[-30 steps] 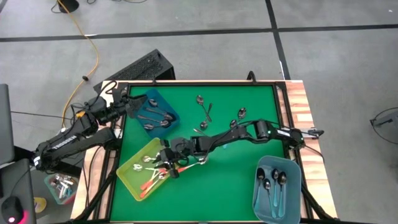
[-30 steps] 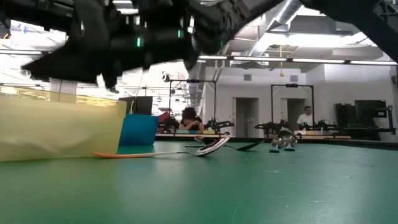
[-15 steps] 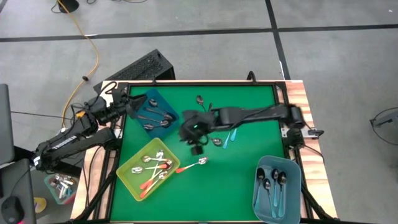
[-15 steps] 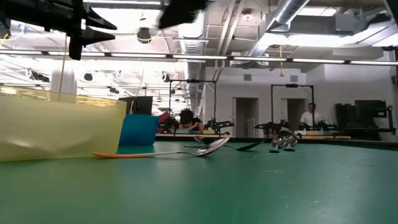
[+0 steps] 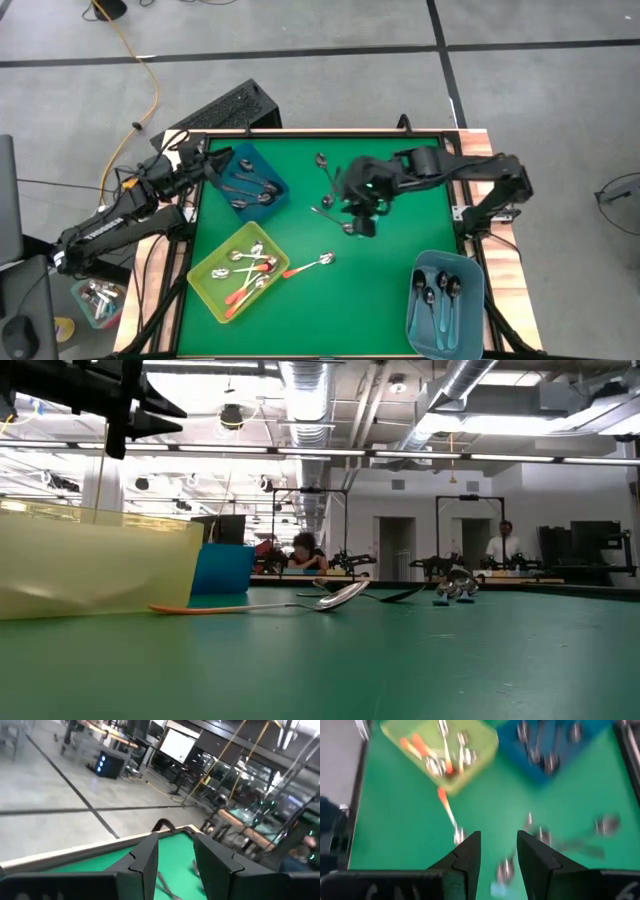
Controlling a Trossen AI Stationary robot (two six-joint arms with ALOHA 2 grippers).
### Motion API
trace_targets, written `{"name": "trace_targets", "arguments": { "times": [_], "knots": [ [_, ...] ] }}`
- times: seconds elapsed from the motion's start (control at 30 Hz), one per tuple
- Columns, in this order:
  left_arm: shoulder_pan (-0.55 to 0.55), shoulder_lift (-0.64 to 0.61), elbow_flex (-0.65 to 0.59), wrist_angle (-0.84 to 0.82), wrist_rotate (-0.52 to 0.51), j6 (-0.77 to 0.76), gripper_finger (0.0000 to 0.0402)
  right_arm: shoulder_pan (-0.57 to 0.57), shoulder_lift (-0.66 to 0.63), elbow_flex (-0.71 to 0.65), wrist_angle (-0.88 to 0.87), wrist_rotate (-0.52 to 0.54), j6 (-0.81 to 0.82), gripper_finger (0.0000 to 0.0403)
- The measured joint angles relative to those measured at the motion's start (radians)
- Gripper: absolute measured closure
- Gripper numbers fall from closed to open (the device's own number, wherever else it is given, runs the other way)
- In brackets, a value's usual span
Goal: Sort silverware by color (type)
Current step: Put the black spoon into the dark blue bin
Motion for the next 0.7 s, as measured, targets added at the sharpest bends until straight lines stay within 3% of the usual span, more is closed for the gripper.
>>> {"name": "trace_targets", "arguments": {
  "times": [0.13,0.27,0.37,0.47,0.6,0.7],
  "knots": [
    [-0.001,0.000,0.000,-0.040,0.052,0.118,0.0292,0.079,-0.078,-0.087,-0.237,0.203,0.090,0.0265],
    [-0.001,0.000,0.000,-0.082,0.092,0.232,0.0292,0.185,-0.202,-0.364,-0.210,0.398,0.273,0.0270],
    [-0.001,-0.002,0.000,-0.049,0.096,0.083,0.0292,0.239,-0.327,-0.619,0.040,0.449,0.395,0.0271],
    [-0.001,-0.003,0.000,0.041,0.156,-0.066,0.0292,0.252,-0.419,-0.829,0.421,0.446,0.459,0.0271],
    [-0.002,-0.003,0.000,0.195,0.328,-0.124,0.0292,0.236,-0.449,-0.993,0.951,0.450,0.331,0.0271],
    [-0.014,-0.003,0.000,0.274,0.442,-0.150,0.0292,0.200,-0.405,-1.011,1.175,0.450,0.211,0.0271]
  ]
}}
